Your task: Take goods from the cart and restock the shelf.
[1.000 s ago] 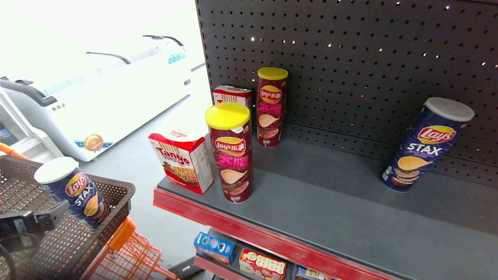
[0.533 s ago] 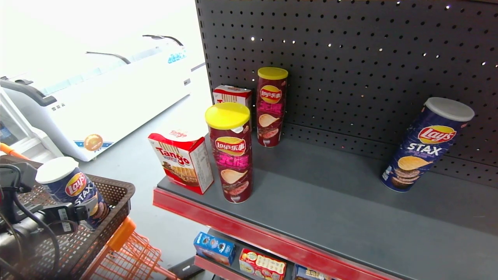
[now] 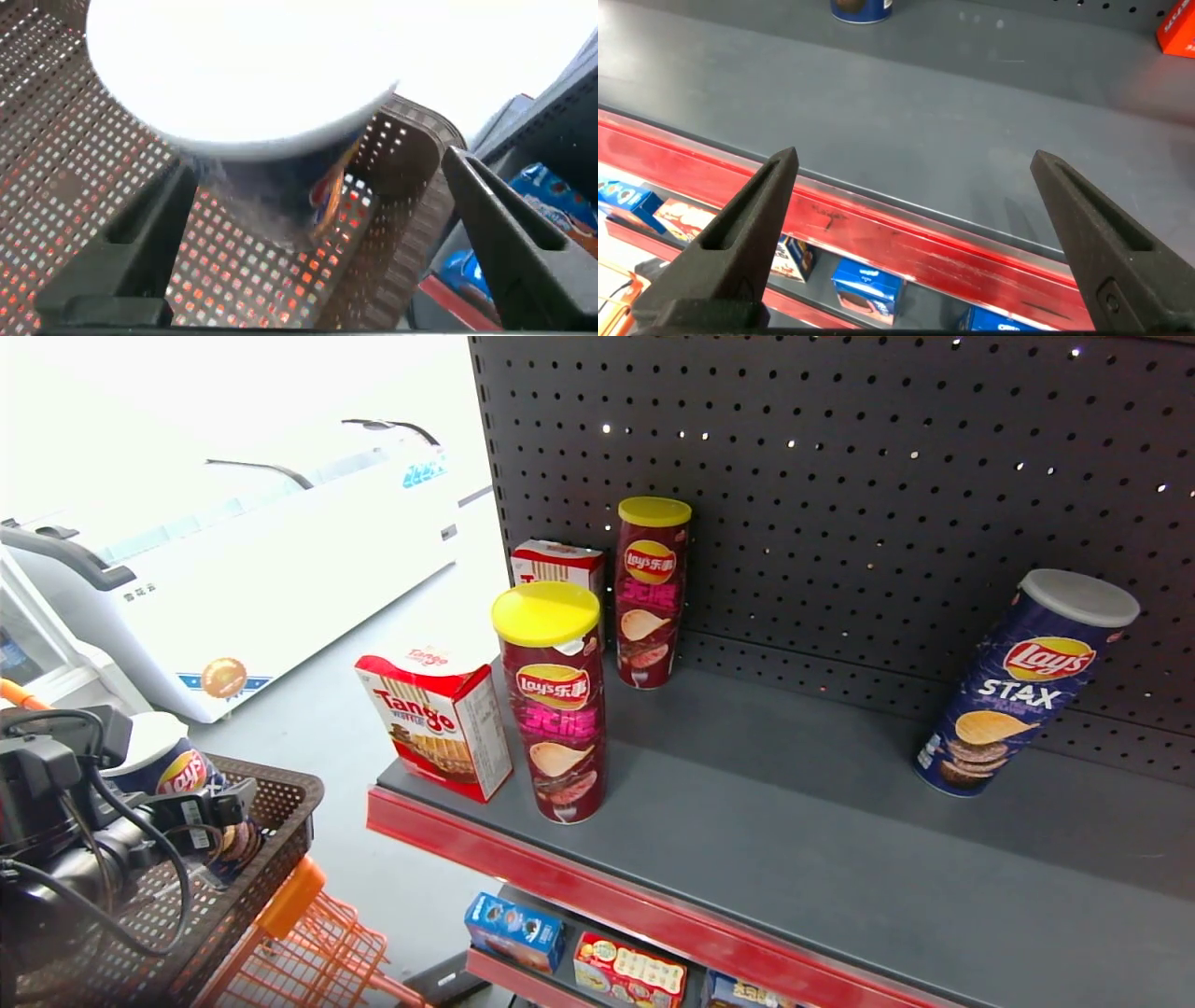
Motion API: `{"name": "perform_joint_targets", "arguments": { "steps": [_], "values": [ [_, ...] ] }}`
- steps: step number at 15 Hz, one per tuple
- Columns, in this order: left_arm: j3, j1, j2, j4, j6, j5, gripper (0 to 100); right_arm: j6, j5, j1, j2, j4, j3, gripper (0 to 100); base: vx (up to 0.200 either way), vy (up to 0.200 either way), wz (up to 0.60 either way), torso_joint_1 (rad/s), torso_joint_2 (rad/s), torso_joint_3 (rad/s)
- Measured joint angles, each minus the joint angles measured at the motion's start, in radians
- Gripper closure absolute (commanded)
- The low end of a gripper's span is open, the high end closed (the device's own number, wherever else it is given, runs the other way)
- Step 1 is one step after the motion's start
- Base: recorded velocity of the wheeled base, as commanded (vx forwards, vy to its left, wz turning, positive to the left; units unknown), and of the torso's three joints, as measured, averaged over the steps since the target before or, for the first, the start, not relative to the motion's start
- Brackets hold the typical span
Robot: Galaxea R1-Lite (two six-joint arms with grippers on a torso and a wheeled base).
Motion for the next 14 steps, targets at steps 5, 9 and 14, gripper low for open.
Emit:
{"name": "perform_joint_targets", "arguments": {
  "steps": [5,9,14],
  "values": [
    [-0.077,0.034,0.106,-0.019,-0.016,0.0,0,0.0,0.0,0.0,0.0,0.0,0.0,0,0.0,0.0,0.0,0.0,0.0,0.0],
    [-0.146,0.035,0.18,-0.06,-0.029,0.001,100,0.0,0.0,0.0,0.0,0.0,0.0,0,0.0,0.0,0.0,0.0,0.0,0.0],
    [-0.21,0.009,0.239,-0.097,0.003,0.0,100,0.0,0.0,0.0,0.0,0.0,0.0,0,0.0,0.0,0.0,0.0,0.0,0.0]
  ]
}}
